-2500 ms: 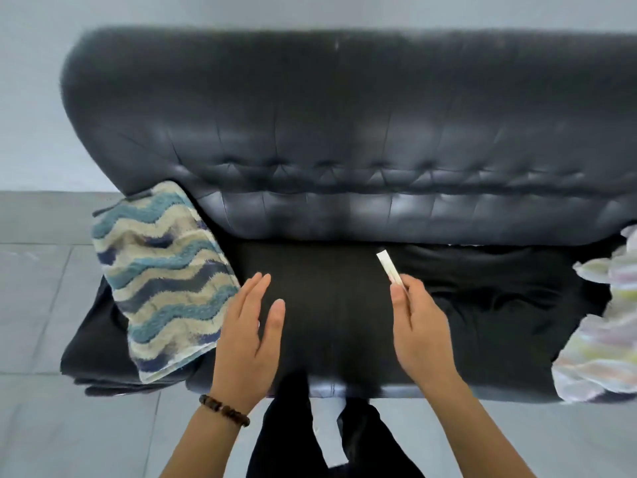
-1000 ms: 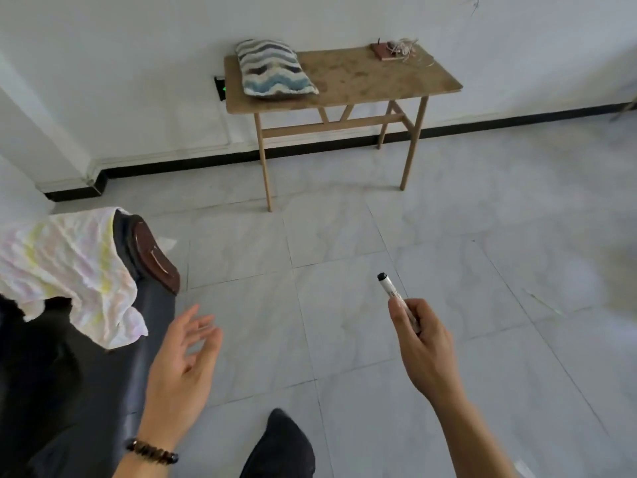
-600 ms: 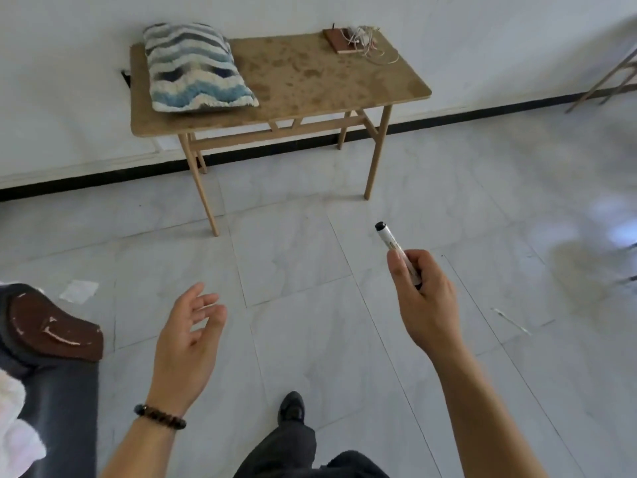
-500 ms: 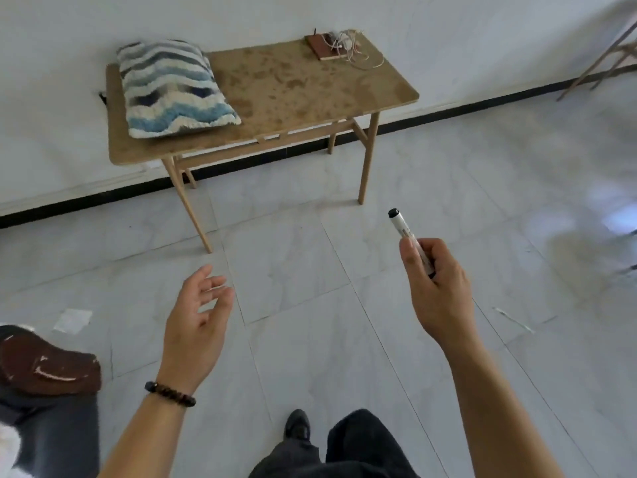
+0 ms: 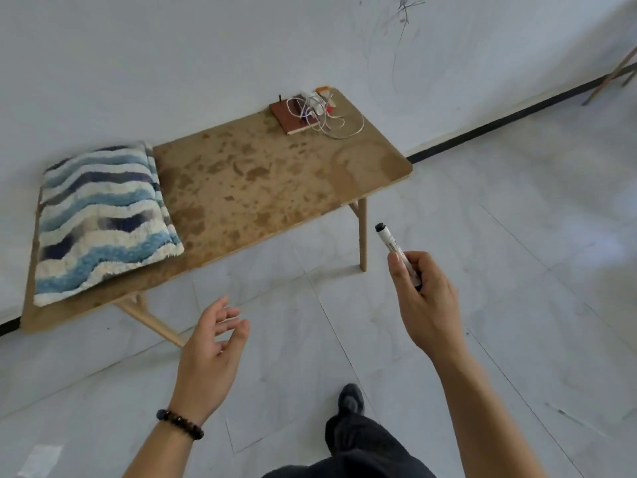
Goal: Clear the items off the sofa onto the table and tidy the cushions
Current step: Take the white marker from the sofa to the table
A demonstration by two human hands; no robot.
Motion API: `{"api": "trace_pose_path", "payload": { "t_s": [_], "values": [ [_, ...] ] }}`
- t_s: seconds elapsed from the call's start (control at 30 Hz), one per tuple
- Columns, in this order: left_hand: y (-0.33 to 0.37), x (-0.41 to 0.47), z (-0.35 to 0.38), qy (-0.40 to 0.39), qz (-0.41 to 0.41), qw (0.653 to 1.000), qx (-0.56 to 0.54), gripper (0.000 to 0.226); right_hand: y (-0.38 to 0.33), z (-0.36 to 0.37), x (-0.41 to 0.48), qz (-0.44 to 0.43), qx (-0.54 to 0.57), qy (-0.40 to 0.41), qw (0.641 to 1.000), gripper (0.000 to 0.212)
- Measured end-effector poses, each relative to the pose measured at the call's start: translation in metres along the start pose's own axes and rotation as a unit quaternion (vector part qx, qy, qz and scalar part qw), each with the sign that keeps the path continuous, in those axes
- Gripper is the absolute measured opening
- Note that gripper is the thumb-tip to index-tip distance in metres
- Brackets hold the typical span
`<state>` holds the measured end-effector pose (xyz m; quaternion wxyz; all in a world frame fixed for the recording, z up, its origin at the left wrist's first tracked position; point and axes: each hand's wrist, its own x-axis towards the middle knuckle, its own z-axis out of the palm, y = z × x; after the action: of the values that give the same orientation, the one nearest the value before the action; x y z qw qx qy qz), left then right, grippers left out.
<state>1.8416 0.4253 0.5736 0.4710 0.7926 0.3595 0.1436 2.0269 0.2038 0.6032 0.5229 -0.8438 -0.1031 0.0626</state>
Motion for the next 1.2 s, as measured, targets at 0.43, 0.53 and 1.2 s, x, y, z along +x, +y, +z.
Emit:
{"api": "trace_pose_path", "payload": {
  "t_s": [0.43,0.53,1.2],
  "values": [
    [0.057,0.249,0.082,0.043,-0.032,0.998,-0.034,0.053,-0.034,0.07,0.315,-0.058,-0.008,-0.055,0.997,0.026],
    [0.055,0.313,0.107,0.041,-0.059,0.995,-0.062,0.052,-0.021,0.093,0.374,-0.033,-0.033,-0.072,0.996,0.027],
    [0.078,0.657,0.236,0.004,-0.174,0.973,0.151,0.067,0.012,0.256,0.802,0.048,-0.113,-0.225,0.967,0.032]
  ]
}}
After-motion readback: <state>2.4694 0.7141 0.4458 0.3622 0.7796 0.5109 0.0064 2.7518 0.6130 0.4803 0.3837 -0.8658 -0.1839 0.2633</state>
